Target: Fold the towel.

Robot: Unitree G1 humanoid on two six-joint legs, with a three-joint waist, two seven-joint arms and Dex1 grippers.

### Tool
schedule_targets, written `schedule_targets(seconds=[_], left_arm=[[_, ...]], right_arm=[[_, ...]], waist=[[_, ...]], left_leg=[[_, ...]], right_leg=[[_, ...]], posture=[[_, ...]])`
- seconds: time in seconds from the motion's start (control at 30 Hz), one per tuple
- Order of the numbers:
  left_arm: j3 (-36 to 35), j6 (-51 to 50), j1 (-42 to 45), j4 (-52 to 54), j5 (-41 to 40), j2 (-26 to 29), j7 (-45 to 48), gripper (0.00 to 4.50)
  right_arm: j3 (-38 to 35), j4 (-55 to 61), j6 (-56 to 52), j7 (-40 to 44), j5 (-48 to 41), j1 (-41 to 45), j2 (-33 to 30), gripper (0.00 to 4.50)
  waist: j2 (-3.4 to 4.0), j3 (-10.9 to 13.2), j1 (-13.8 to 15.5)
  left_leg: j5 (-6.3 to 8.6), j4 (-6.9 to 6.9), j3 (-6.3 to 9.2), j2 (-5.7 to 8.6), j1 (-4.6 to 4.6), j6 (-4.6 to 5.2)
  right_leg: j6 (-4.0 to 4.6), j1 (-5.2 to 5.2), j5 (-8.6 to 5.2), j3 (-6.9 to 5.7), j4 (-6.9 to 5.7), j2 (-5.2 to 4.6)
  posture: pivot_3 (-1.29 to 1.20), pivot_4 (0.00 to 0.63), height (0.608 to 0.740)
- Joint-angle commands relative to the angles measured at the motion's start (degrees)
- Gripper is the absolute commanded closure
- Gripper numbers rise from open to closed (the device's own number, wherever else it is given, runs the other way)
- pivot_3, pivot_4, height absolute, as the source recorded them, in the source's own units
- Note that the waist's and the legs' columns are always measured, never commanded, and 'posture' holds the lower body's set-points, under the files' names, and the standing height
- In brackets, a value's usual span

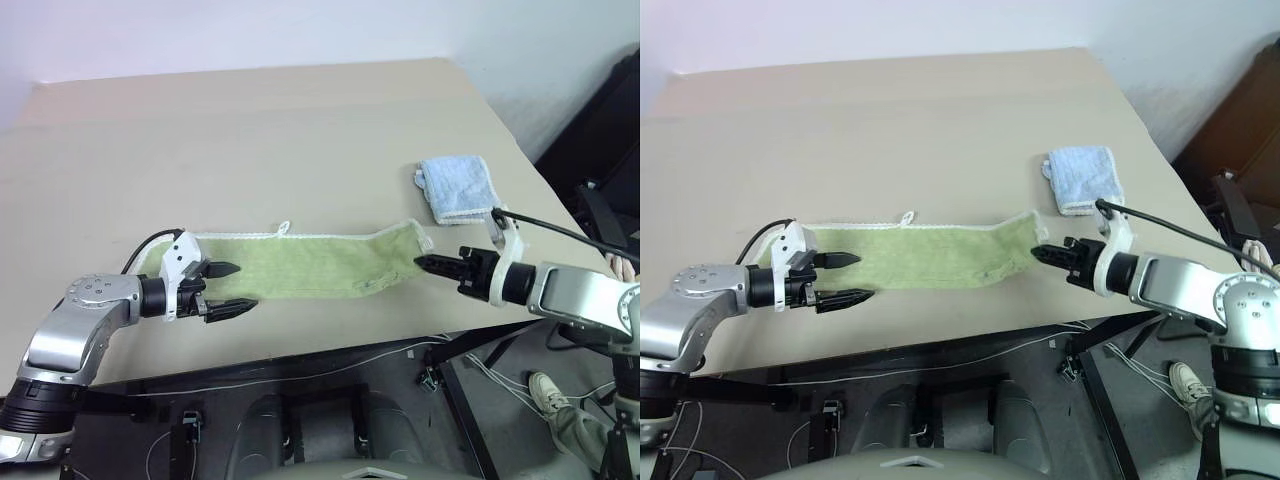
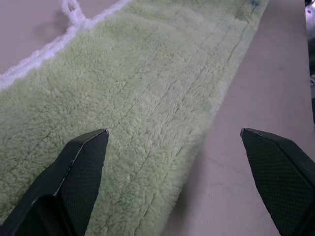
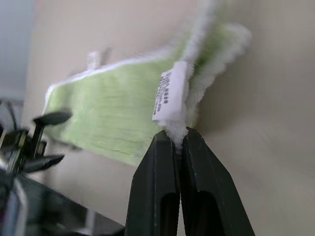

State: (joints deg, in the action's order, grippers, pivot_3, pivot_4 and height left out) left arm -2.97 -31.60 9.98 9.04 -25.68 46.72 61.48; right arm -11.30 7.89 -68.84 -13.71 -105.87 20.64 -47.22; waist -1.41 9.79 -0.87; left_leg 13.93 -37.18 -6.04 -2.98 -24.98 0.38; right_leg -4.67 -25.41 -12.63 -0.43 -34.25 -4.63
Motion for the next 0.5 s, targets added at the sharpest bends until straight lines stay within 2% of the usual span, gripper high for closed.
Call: schedule_targets(seconds=[0.03, 0.2, 0.37, 0.5], left_arm=[[-0.52, 1.71, 0.70, 0.29, 0.62, 1.09, 0.69, 0.00], [-0.21, 2.18, 0.49, 0.43, 1.16, 0.92, 0.87, 0.00], [0.30, 4.36, -0.09, -0.96, 2.35, 0.58, 1.11, 0.00], [0.15, 5.85, -0.54, -2.28, 2.60, 0.09, 0.96, 0.00]], right_arm=[[2.58, 4.57, -1.65, 5.74, 3.07, 4.03, -2.26, 4.47], [10.05, 5.17, -3.83, 11.44, 9.69, 11.51, 0.12, 4.47], [17.50, 2.95, -4.77, 14.21, 18.04, 17.70, 7.99, 4.47], [20.78, 1.86, -5.41, 17.27, 24.66, 19.88, 12.58, 4.47]], waist=[[0.00, 0.00, 0.08], [0.00, 0.00, 0.12], [0.00, 0.00, -0.07], [0.00, 0.00, 0.13]], left_leg=[[0.00, 0.01, 0.00, 0.00, 0.00, 0.00], [0.00, -0.03, 0.00, 0.01, -0.04, 0.01], [0.00, -0.06, 0.01, -0.01, -0.06, 0.01], [0.00, -0.09, 0.02, 0.00, -0.19, 0.01]], right_leg=[[0.00, 0.00, 0.00, 0.00, 0.00, 0.00], [0.00, -0.01, 0.00, -0.02, 0.00, -0.03], [0.00, -0.05, 0.01, -0.03, -0.06, -0.02], [-0.01, -0.13, 0.01, -0.08, -0.09, -0.04]], posture=[[0.00, 0.150, 0.740], [0.00, 0.150, 0.740], [0.00, 0.150, 0.740], [0.00, 0.150, 0.740]])
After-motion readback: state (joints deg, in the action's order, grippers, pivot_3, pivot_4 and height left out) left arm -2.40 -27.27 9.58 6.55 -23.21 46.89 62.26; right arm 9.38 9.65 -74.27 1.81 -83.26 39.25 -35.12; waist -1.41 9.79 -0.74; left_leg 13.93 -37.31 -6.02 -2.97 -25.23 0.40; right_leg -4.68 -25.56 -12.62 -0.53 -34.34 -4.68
